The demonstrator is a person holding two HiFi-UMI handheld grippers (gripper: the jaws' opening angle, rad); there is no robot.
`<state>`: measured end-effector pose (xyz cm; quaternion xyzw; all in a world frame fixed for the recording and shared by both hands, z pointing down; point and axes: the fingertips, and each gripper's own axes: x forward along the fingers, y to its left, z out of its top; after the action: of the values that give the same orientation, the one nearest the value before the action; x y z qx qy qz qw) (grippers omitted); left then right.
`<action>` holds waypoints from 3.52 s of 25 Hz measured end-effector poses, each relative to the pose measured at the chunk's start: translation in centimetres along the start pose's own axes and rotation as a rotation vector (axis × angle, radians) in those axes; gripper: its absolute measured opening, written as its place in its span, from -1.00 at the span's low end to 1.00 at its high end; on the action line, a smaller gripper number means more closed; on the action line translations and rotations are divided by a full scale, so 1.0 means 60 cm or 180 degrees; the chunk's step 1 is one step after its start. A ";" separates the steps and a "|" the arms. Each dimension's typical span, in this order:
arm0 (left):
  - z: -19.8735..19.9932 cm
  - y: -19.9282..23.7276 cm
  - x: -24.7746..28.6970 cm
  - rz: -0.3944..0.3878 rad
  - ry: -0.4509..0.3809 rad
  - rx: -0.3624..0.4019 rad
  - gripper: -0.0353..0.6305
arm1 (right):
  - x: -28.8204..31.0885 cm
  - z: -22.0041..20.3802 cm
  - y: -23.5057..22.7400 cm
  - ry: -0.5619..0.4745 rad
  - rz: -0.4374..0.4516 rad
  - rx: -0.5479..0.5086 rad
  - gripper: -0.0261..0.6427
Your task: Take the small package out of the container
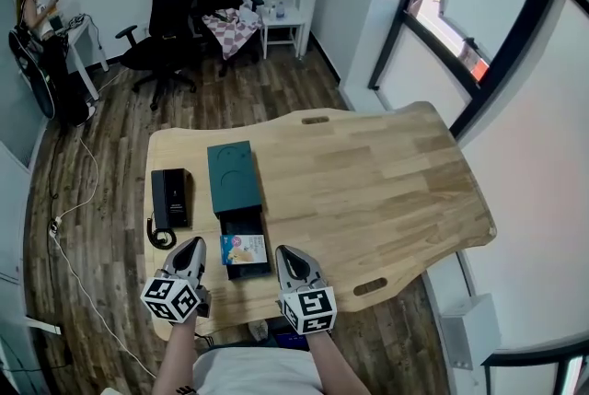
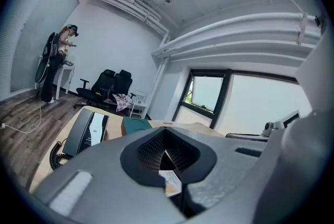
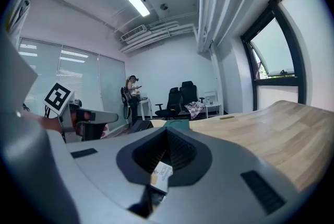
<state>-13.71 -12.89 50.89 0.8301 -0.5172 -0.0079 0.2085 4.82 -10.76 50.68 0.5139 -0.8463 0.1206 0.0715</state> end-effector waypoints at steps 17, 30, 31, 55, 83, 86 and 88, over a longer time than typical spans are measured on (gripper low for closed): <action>-0.130 0.036 0.010 0.0183 0.0542 -0.0208 -0.89 | 0.028 -0.099 -0.001 0.0359 0.0169 0.0143 -0.90; -0.185 0.057 0.037 0.0232 0.0757 -0.0431 -0.89 | 0.058 -0.152 -0.010 0.0634 0.0249 0.0171 -0.90; -0.184 0.058 0.040 0.0220 0.0733 -0.0466 -0.89 | 0.062 -0.154 -0.010 0.0657 0.0265 0.0160 -0.90; -0.267 0.067 0.114 -0.0056 0.1236 -0.1204 -0.47 | 0.130 -0.198 -0.043 0.0971 0.0340 0.0116 -0.90; -0.115 0.013 0.089 -0.0321 0.0663 -0.0971 -0.59 | 0.078 -0.066 -0.032 0.0384 0.0168 0.0063 -0.90; -0.099 0.004 0.086 -0.0347 0.0594 -0.0966 -0.59 | 0.069 -0.047 -0.035 0.0274 0.0133 0.0066 -0.90; -0.083 -0.004 0.083 -0.0360 0.0543 -0.0865 -0.59 | 0.064 -0.034 -0.040 0.0196 0.0112 0.0086 -0.90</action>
<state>-10.04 -15.39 56.37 0.8196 -0.4443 -0.0190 0.3611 5.17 -14.50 53.91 0.4960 -0.8509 0.1490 0.0884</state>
